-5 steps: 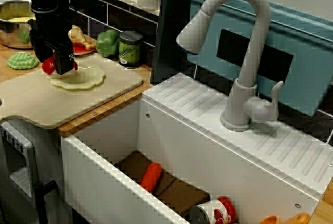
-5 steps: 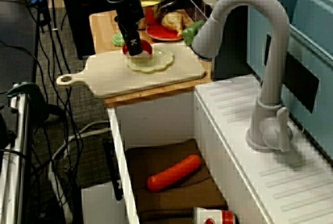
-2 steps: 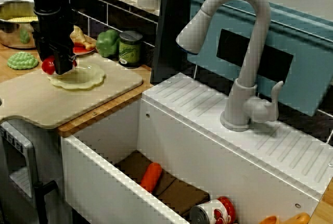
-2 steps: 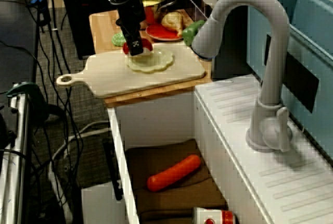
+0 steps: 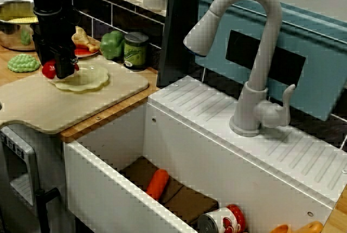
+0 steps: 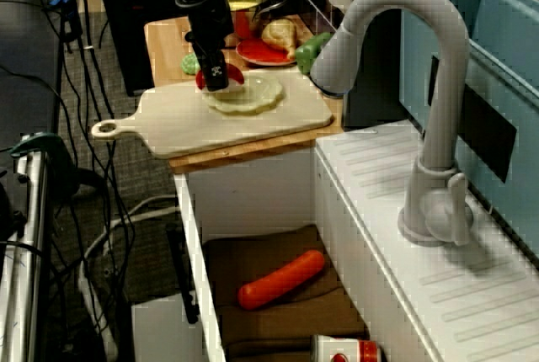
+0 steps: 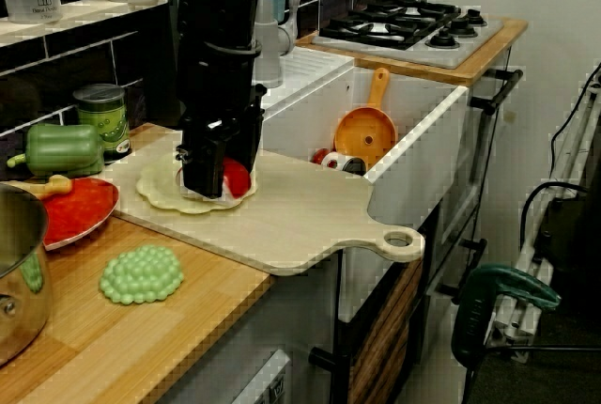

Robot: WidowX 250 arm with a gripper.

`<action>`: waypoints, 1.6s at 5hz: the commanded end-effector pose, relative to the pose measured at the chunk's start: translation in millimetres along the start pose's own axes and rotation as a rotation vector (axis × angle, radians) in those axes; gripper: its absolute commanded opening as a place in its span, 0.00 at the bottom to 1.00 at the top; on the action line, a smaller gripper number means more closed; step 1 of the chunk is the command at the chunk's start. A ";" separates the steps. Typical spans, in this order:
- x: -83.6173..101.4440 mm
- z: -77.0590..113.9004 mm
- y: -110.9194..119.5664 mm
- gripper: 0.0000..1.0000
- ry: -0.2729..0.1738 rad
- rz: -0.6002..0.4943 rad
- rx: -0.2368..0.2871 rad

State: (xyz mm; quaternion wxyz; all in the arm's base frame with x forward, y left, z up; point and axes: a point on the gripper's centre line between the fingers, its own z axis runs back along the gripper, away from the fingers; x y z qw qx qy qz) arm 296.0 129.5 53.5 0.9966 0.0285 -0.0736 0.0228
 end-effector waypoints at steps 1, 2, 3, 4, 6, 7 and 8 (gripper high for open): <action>-2.8 46.9 17.5 0.00 -0.101 0.017 -0.005; -16.2 61.3 23.0 0.00 -0.109 0.022 -0.047; -29.3 63.5 26.3 0.00 -0.104 0.028 -0.050; -38.9 60.4 25.7 0.00 -0.094 0.016 -0.034; -58.6 53.4 19.5 0.00 -0.072 -0.022 -0.028; -58.9 51.2 19.2 0.00 -0.071 -0.026 -0.024; -57.9 48.7 19.8 0.00 -0.069 -0.024 -0.020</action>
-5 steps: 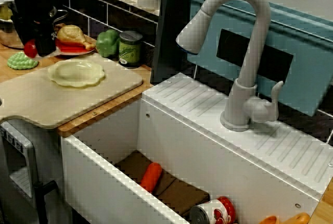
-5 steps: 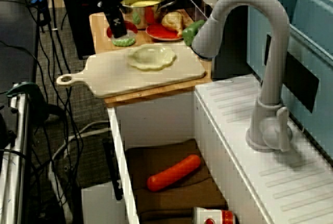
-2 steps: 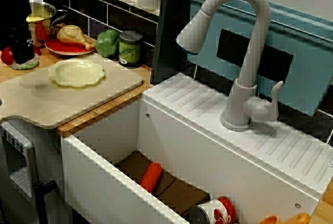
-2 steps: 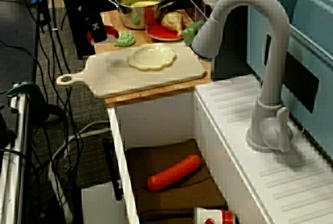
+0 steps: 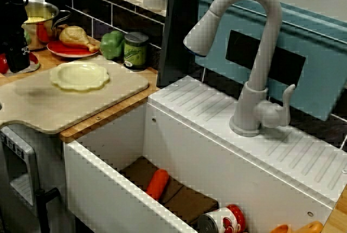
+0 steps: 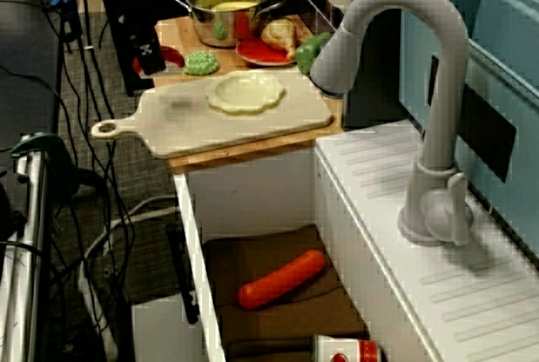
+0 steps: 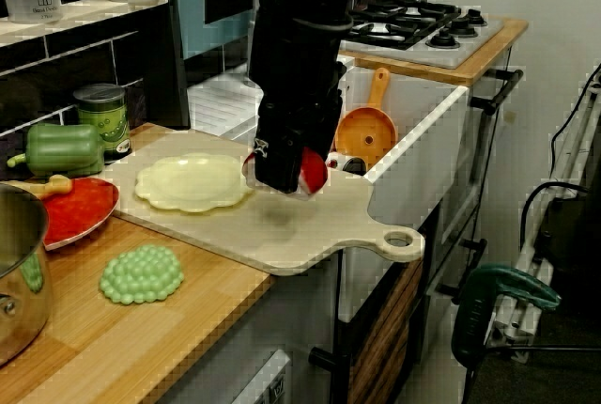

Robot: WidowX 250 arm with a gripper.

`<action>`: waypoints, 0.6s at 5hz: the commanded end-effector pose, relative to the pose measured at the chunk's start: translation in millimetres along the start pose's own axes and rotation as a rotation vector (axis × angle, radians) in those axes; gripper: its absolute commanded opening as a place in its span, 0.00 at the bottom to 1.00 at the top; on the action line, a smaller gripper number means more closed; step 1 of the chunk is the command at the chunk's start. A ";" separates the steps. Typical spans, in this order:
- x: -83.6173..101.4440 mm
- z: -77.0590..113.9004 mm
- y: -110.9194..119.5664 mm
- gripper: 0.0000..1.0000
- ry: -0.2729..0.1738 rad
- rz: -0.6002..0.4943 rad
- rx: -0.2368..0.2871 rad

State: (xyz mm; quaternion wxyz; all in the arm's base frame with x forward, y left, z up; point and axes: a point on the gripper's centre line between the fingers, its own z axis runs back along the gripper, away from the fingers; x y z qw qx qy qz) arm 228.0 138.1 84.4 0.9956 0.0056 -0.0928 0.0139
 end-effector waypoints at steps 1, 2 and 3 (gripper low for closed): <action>5.1 6.3 6.6 0.00 -0.027 -0.011 0.034; 4.5 4.4 6.8 0.00 -0.025 -0.010 0.038; 1.6 1.4 4.9 0.00 -0.019 -0.016 0.043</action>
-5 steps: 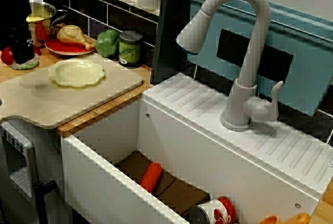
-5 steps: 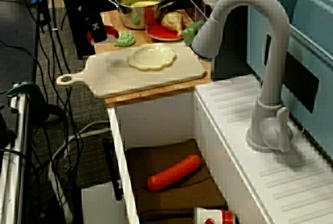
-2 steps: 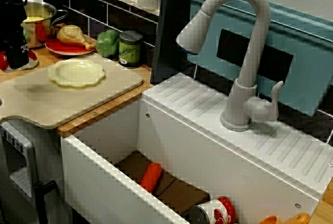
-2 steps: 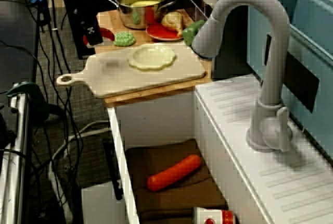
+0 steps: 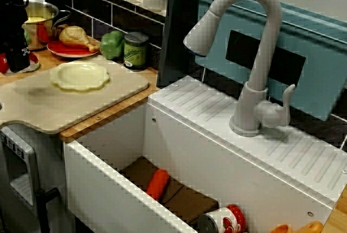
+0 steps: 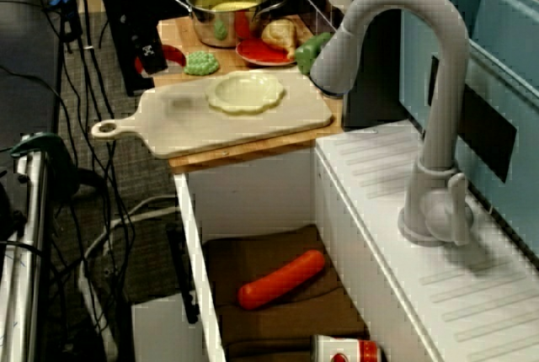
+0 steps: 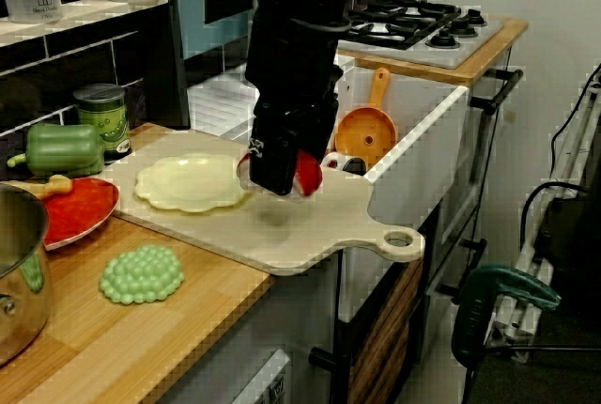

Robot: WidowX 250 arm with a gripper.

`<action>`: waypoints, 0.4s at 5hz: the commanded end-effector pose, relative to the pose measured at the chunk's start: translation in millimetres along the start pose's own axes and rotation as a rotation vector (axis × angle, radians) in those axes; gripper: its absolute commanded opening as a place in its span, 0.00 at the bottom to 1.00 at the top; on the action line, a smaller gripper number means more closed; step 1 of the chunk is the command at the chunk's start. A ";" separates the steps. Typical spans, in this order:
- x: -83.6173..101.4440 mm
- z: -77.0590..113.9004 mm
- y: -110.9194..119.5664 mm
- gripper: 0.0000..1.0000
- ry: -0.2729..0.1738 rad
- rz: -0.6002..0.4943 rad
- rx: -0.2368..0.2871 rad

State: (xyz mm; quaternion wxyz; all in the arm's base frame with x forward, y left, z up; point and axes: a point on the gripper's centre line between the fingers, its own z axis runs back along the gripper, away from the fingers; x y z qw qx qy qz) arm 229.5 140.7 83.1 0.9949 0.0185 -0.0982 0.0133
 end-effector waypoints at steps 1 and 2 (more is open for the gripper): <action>-3.2 1.5 -0.6 0.00 -0.007 -0.024 0.018; -9.9 -4.1 -4.0 0.00 -0.005 -0.037 0.033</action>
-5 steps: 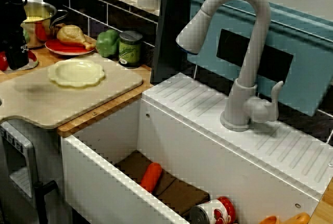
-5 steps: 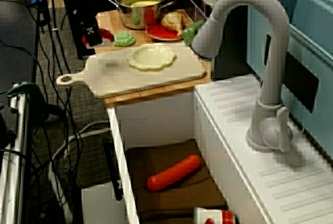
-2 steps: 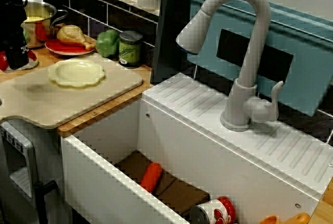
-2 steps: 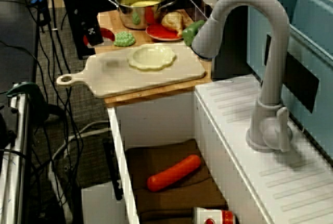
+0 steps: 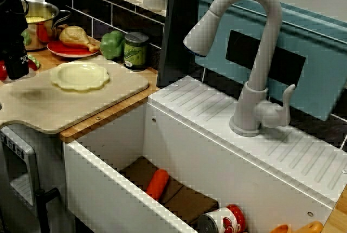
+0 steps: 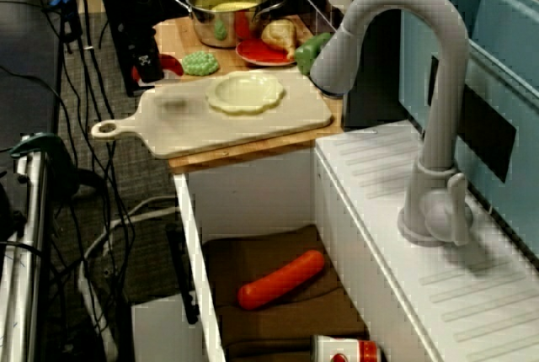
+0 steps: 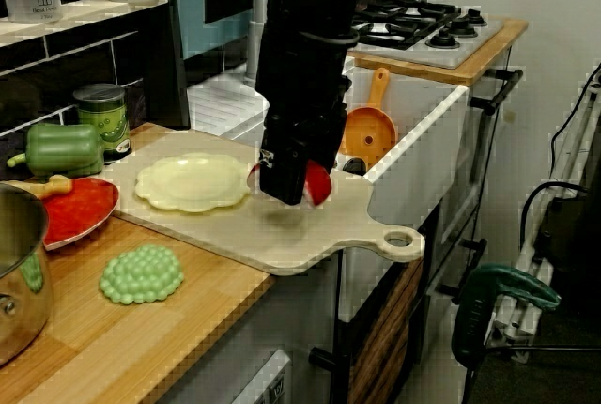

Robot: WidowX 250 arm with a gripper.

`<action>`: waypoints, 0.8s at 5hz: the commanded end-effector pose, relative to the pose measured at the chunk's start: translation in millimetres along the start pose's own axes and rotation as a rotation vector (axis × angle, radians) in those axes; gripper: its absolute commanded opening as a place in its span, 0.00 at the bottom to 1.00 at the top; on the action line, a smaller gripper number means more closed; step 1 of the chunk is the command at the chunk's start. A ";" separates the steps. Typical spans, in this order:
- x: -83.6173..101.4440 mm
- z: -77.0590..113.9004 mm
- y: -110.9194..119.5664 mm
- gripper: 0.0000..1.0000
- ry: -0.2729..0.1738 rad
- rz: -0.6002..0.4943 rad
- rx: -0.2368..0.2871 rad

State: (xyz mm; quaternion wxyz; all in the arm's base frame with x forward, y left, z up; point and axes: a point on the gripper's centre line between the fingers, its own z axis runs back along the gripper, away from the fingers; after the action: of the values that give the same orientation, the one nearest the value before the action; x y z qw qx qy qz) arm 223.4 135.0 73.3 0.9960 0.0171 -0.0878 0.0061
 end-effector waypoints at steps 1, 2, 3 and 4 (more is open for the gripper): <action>-5.6 0.9 -1.7 0.00 -0.025 -0.023 0.046; -1.8 -4.3 -1.3 0.00 -0.023 -0.016 0.056; 2.4 -7.9 -0.8 0.00 -0.019 -0.009 0.064; 5.0 -10.7 -0.8 0.00 -0.016 -0.006 0.068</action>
State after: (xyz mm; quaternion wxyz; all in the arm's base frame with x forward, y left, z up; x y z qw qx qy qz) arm 224.1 127.6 53.8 0.9958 0.0410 -0.0815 0.0063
